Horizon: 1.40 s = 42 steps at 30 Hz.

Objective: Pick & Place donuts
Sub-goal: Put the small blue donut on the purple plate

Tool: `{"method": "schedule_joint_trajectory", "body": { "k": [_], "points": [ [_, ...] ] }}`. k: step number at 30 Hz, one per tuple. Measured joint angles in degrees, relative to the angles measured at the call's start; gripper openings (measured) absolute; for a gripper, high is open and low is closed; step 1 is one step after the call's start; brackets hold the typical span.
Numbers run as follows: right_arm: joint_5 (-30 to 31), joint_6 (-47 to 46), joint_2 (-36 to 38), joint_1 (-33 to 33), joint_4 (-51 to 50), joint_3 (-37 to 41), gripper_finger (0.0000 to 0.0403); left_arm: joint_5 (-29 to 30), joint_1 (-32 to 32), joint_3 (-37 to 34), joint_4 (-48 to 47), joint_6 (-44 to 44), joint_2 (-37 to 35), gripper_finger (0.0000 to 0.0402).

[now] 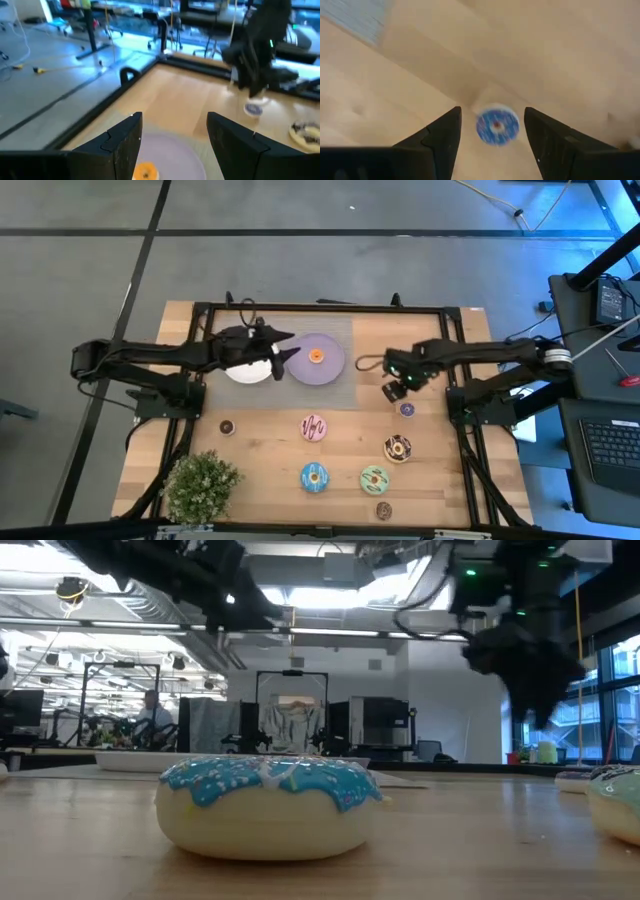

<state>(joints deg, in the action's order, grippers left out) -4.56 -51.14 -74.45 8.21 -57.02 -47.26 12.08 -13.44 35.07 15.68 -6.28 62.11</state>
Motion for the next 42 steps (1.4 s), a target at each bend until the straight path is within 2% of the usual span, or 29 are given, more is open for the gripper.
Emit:
{"method": "schedule_joint_trajectory", "body": {
  "k": [9,17,31,36,42],
  "points": [
    [-0.5,-9.2,0.0,-5.7,-1.0,4.7,0.0218,0.2,-2.3,0.0,-0.1,0.0,-3.6,0.0219],
    [-1.1,-13.4,0.0,-6.6,3.8,9.3,0.021,0.2,-2.5,0.0,-0.3,0.0,-3.2,0.0219],
    [-1.0,-14.4,0.0,-6.6,11.4,15.0,0.0133,0.2,-2.4,0.0,-0.5,-0.6,-3.2,0.0219],
    [-1.0,-14.4,-0.1,-6.6,13.3,15.5,0.0112,0.2,-2.4,0.0,-0.5,-0.6,-3.2,0.0219],
    [-0.9,-13.0,-0.1,-6.6,13.6,15.5,0.0067,0.2,-2.4,0.0,-0.5,-0.6,-3.2,0.0219]
  ]
}}
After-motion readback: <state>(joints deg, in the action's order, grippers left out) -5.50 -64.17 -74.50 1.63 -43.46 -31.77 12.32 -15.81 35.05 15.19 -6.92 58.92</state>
